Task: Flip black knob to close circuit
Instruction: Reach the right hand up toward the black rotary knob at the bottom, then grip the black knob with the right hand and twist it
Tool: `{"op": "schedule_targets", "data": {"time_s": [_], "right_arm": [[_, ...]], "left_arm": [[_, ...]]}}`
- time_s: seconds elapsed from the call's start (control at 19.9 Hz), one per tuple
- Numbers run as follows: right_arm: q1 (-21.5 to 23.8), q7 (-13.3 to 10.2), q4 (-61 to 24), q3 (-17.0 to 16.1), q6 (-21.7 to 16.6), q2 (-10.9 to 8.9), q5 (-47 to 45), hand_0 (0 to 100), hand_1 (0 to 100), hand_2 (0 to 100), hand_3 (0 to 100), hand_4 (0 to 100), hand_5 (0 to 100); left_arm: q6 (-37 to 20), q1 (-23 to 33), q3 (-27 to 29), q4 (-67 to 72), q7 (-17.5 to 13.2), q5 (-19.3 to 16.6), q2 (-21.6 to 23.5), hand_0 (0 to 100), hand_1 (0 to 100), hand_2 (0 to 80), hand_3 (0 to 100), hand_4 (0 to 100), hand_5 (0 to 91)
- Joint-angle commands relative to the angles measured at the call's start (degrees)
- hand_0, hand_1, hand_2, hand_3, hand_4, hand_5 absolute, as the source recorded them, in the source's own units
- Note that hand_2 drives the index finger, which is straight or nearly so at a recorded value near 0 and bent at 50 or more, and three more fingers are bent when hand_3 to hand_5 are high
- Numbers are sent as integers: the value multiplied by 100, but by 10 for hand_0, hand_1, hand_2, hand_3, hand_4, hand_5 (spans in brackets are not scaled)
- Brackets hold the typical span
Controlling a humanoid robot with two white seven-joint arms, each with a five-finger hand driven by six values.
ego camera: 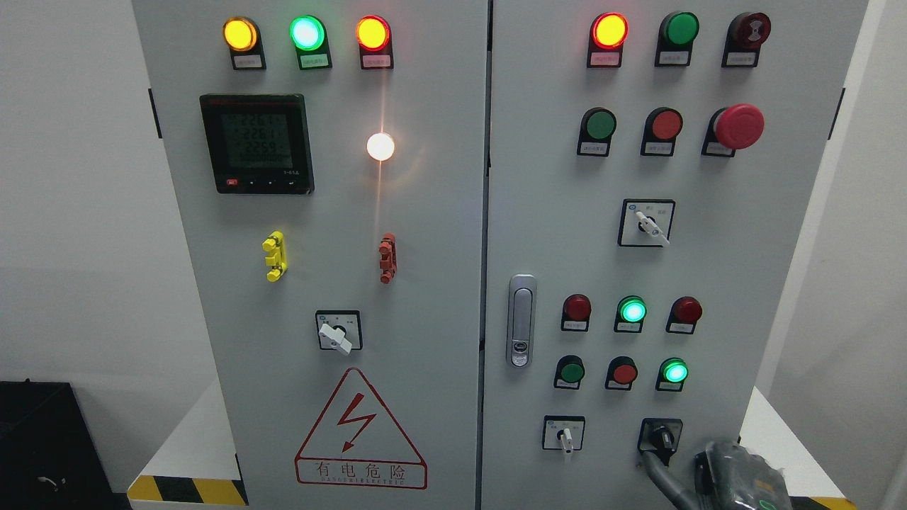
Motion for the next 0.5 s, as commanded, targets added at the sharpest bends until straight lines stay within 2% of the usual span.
{"op": "schedule_targets", "data": {"time_s": [0.0, 0.45], "right_arm": [[-5, -3, 80, -172, 7, -27, -3, 0, 0, 931, 1000, 958, 975], [-93, 23, 116, -365, -2, -27, -12, 0, 0, 928, 1000, 957, 975]], "left_arm": [[0, 0, 0, 0, 4, 0, 0, 120, 556, 0, 0, 0, 0], [0, 0, 0, 0, 4, 0, 0, 120, 556, 0, 0, 0, 0]]}}
